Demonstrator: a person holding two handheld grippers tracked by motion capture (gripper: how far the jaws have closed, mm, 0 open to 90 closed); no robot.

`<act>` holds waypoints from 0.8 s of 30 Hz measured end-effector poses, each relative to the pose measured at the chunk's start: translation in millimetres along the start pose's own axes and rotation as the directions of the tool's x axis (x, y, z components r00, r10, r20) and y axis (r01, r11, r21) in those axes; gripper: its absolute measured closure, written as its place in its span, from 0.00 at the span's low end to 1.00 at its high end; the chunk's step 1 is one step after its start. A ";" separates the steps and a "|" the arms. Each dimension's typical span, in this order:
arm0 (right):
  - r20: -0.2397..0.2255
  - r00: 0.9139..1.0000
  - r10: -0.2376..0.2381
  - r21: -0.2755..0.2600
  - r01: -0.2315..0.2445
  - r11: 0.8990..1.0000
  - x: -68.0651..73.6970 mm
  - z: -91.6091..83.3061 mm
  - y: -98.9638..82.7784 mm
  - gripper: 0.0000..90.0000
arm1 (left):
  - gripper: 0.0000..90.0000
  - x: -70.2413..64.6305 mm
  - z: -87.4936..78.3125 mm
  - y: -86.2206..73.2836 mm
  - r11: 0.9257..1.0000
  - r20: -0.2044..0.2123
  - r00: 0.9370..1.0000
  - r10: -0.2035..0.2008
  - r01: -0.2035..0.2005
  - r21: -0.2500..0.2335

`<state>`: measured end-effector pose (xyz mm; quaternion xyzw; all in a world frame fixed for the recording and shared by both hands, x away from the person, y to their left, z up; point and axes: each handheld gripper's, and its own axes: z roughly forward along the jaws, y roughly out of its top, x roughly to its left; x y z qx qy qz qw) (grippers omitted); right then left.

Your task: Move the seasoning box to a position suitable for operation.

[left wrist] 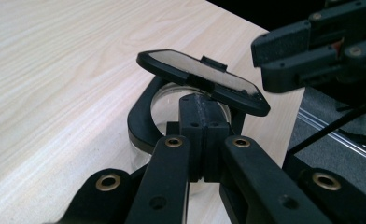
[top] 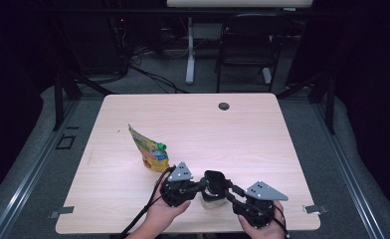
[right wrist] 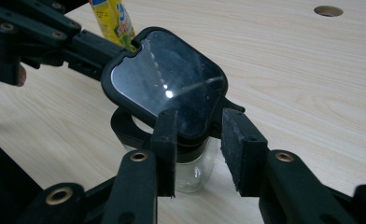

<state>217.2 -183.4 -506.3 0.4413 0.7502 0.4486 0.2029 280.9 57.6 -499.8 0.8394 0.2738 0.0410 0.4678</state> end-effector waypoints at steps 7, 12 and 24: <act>-0.014 1.000 -0.025 0.004 0.025 1.000 2.9 1.6 -3.2 0.64 | 1.00 -1.7 0.3 6.8 1.000 -0.009 1.000 0.015 -0.015 0.001; -0.014 0.999 -0.042 -0.008 0.042 0.999 6.0 4.5 -3.7 0.61 | 1.00 0.4 0.7 7.8 1.000 -0.028 1.000 0.005 -0.005 -0.002; 0.058 0.992 -0.116 -0.015 0.117 0.993 18.2 18.4 -6.0 0.58 | 1.00 -0.6 0.9 13.2 1.000 -0.005 1.000 0.019 -0.019 -0.011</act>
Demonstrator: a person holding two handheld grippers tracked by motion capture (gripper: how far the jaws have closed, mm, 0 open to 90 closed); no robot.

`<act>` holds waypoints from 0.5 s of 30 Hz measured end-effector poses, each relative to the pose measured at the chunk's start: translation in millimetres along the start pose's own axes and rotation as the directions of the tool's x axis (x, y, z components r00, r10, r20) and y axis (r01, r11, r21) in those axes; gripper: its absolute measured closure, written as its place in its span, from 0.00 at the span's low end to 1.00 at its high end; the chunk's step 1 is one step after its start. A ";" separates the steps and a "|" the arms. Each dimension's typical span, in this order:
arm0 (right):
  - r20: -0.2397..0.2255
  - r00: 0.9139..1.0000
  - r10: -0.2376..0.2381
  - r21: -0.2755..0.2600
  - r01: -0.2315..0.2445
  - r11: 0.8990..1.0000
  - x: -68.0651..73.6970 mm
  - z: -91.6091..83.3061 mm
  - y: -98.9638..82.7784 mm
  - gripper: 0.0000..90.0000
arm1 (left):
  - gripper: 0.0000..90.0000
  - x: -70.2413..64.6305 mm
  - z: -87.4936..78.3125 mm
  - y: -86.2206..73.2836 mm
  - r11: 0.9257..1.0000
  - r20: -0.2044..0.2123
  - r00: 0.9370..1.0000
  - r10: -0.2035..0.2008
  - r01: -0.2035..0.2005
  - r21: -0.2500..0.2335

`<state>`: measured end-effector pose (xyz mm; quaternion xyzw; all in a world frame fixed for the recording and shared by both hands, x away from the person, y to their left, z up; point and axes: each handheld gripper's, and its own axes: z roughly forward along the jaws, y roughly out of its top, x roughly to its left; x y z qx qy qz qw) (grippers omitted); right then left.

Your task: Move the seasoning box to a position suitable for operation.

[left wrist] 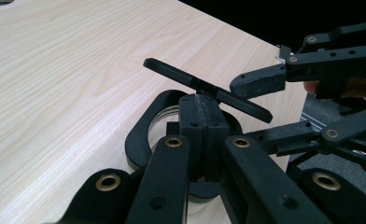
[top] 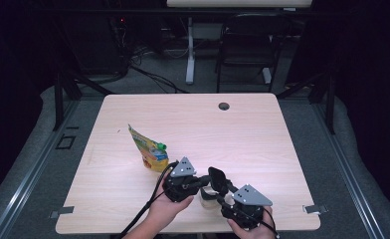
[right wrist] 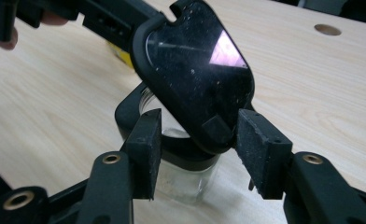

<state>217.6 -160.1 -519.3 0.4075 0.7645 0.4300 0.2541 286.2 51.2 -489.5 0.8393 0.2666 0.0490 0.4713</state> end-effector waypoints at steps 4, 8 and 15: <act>0.005 1.000 0.022 -0.024 -0.022 0.999 -0.7 -1.6 0.4 0.63 | 1.00 1.6 3.4 -4.7 1.000 -0.008 1.000 -0.008 0.008 0.012; -0.001 0.999 0.037 -0.027 -0.037 0.999 -3.5 -5.4 0.7 0.68 | 1.00 3.9 9.9 -11.8 0.999 -0.014 1.000 -0.018 0.019 0.035; -0.011 0.998 0.068 -0.041 -0.068 0.997 -6.1 -8.5 0.6 0.73 | 1.00 5.3 14.8 -15.7 0.998 -0.032 0.999 -0.009 0.011 0.061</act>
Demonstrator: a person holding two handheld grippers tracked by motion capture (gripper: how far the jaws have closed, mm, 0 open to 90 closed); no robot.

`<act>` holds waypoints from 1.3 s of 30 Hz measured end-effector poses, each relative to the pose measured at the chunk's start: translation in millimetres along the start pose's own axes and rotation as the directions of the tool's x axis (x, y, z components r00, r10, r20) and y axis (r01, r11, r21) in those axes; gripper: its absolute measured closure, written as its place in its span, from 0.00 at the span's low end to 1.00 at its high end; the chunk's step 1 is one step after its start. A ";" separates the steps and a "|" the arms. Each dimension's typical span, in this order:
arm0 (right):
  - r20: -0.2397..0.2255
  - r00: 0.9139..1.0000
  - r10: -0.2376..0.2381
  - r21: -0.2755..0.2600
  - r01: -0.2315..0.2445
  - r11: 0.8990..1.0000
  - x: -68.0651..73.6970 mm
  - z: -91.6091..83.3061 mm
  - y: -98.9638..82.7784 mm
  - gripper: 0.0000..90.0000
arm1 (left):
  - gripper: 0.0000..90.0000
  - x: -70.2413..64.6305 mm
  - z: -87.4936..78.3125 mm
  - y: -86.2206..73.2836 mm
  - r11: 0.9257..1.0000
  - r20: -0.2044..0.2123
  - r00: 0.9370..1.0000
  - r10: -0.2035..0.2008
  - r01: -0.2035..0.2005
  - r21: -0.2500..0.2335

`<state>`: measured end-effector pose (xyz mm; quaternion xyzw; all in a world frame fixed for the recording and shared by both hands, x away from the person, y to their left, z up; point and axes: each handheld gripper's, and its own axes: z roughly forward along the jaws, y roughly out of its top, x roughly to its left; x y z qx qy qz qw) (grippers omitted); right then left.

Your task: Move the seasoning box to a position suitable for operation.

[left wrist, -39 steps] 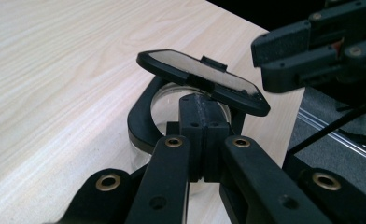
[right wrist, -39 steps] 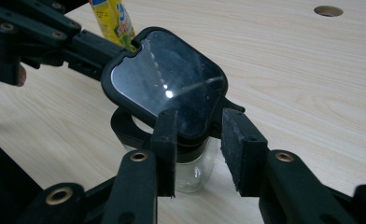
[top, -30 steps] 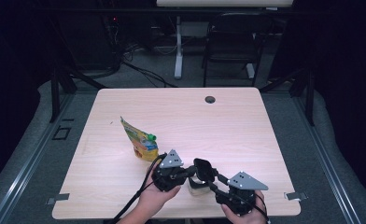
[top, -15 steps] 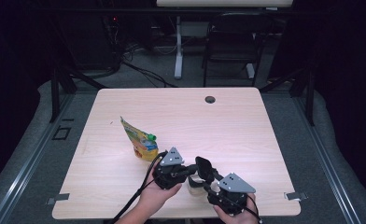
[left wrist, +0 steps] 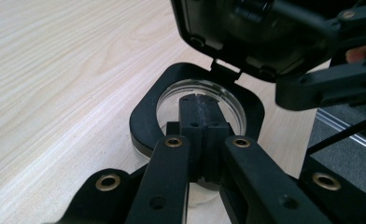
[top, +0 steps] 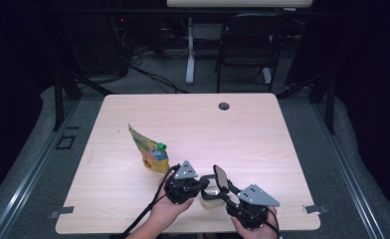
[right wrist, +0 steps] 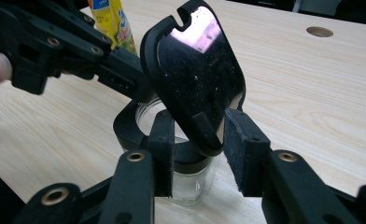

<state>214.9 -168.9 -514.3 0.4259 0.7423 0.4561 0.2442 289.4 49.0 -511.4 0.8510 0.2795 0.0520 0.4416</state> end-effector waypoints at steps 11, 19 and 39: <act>0.000 0.998 0.055 -0.008 -0.055 0.998 -9.2 -7.1 0.5 0.86 | 1.00 -0.4 2.1 -5.3 1.000 -0.002 1.000 0.013 -0.013 0.005; 0.013 0.994 0.113 -0.004 -0.113 0.994 -17.8 -8.3 0.8 0.92 | 1.00 0.2 1.0 -7.6 1.000 0.008 1.000 0.009 -0.009 -0.001; -0.018 0.986 0.164 0.046 -0.163 0.986 -32.7 28.8 26.3 0.94 | 1.00 -3.0 -3.8 -16.0 1.000 0.024 1.000 -0.011 0.011 -0.011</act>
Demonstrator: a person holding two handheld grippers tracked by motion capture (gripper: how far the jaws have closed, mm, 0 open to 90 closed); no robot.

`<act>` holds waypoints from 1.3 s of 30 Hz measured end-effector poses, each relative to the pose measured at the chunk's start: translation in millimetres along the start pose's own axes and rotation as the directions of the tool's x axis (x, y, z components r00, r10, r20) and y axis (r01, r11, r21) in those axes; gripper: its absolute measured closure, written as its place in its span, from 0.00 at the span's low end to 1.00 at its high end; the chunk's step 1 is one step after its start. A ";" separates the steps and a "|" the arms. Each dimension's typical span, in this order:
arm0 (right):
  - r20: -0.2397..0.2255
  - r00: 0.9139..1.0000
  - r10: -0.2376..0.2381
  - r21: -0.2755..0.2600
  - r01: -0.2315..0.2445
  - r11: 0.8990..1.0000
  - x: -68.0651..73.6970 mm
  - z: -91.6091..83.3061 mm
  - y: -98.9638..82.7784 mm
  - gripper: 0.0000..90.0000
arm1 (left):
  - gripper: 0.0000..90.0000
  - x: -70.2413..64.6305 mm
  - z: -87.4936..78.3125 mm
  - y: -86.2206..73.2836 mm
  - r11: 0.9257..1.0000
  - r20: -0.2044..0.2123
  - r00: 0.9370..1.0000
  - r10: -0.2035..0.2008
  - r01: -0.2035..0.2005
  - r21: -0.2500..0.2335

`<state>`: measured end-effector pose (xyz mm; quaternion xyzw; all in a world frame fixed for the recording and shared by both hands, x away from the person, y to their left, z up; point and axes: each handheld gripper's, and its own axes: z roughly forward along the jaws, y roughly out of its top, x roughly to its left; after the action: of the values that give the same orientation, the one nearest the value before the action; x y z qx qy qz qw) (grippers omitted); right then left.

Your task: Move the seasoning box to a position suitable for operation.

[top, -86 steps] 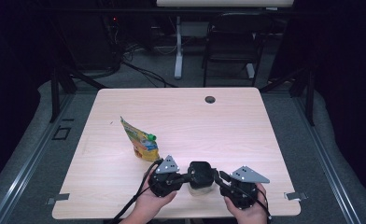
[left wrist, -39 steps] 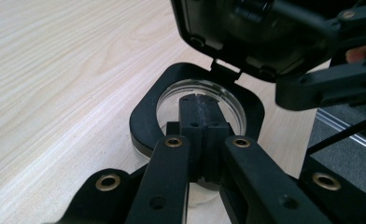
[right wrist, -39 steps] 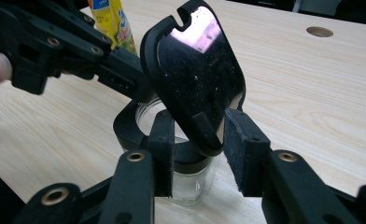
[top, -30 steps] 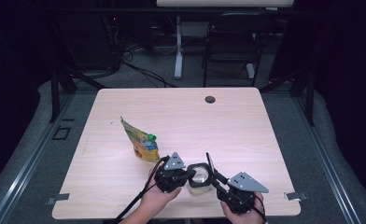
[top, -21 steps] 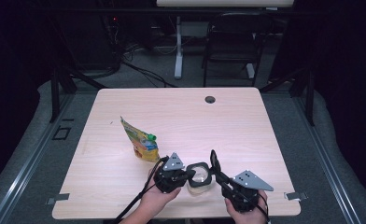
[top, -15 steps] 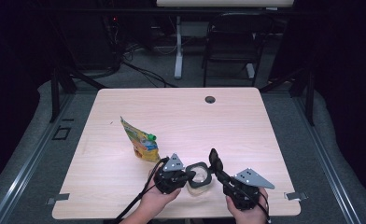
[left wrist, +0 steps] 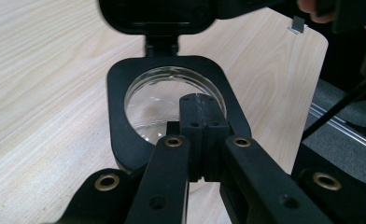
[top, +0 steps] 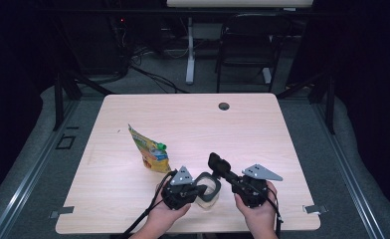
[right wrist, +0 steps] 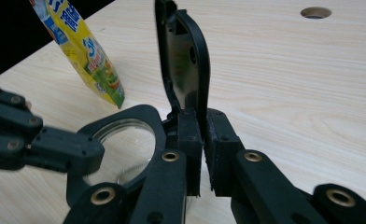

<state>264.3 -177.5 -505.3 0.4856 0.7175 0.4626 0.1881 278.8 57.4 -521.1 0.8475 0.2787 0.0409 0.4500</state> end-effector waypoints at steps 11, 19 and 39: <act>-0.056 0.998 0.006 0.014 -0.005 1.000 2.5 23.4 11.8 0.91 | 1.00 -5.0 2.2 -3.6 1.000 -0.008 1.000 0.011 -0.011 0.013; -0.079 0.997 0.015 0.015 -0.014 1.000 7.9 34.3 15.3 0.91 | 1.00 -3.7 -0.4 -8.1 1.000 -0.007 1.000 -0.001 0.001 -0.001; -0.065 0.993 -0.097 0.024 0.098 0.995 9.5 0.6 13.0 0.74 | 0.85 37.1 -78.4 -22.5 0.991 -0.106 0.990 -0.093 0.082 -0.106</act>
<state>267.2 -167.7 -492.9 0.4375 0.7522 0.4583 0.1810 275.1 144.2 -499.2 0.8071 0.3377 0.0821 0.4774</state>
